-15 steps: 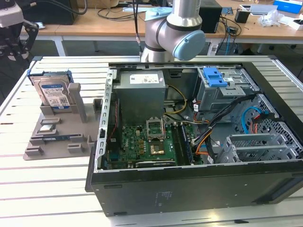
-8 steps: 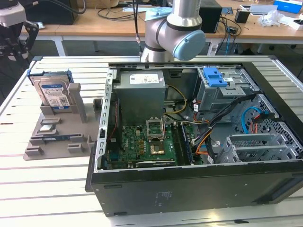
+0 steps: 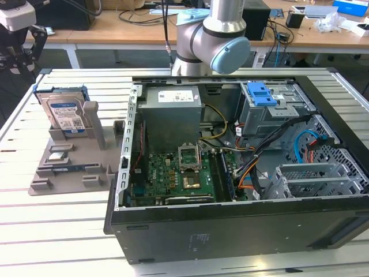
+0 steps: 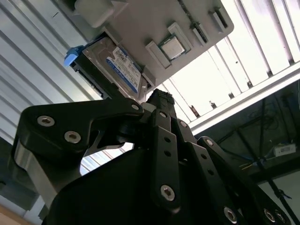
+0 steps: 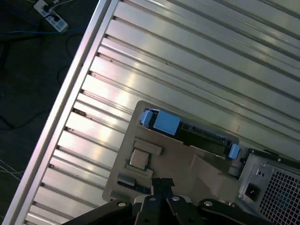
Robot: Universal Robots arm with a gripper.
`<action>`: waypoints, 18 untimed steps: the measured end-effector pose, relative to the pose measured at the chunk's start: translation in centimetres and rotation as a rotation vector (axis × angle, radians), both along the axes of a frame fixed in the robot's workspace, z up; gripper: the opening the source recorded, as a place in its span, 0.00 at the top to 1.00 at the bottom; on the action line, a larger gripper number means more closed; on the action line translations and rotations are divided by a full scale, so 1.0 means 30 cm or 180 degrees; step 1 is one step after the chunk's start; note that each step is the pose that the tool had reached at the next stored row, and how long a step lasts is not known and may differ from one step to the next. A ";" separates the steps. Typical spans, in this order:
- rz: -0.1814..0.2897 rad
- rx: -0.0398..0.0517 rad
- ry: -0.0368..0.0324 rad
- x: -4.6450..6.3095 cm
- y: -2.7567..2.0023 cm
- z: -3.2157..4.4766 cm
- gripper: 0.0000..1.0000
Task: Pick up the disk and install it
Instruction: 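Pick up the disk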
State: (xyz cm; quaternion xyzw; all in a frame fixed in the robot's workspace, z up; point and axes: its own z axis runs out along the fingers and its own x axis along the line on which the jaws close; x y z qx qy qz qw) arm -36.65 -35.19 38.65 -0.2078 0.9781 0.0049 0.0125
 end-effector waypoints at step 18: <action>0.0880 0.0000 0.0000 0.000 0.000 0.000 0.89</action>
